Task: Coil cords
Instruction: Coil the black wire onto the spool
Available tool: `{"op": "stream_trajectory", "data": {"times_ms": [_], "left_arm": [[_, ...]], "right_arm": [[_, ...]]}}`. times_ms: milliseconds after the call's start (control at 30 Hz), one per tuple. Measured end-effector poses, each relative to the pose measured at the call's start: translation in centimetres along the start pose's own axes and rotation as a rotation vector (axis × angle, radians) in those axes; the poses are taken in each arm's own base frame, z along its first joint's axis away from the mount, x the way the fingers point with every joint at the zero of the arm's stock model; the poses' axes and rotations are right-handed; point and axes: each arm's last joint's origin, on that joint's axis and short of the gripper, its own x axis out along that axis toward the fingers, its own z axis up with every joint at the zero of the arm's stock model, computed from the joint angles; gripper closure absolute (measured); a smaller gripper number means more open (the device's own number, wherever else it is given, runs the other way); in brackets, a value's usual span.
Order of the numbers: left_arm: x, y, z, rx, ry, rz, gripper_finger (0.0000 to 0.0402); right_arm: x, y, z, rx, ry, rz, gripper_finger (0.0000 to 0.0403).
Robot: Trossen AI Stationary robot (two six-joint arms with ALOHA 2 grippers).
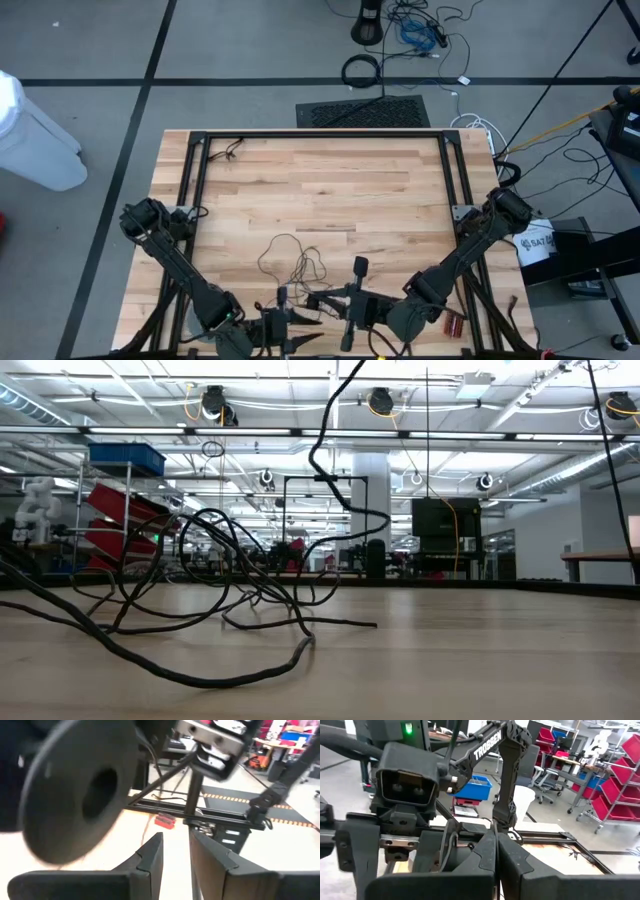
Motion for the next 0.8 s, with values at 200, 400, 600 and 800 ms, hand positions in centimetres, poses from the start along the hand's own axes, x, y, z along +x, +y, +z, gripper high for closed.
{"op": "stream_trajectory", "data": {"times_ms": [200, 400, 600, 800], "left_arm": [[-1.8, -1.5, -0.4, 0.037, 0.004, -0.056, 0.0296], [-3.3, -2.0, 1.1, 0.11, -0.032, -0.09, 0.0297], [-4.1, -2.5, 2.5, 0.222, -0.137, -0.109, 0.0297], [-3.9, -2.6, 2.0, 0.337, -0.13, -0.059, 0.0297]], "right_arm": [[-1.6, 0.3, 1.0, 0.01, -0.02, 0.034, 0.0403], [-3.1, 0.8, 1.9, -0.015, -0.046, 0.145, 0.0403], [-3.4, 0.9, 2.0, -0.026, -0.051, 0.176, 0.0403], [-3.3, 1.0, 1.8, -0.037, -0.047, 0.176, 0.0403]]}}
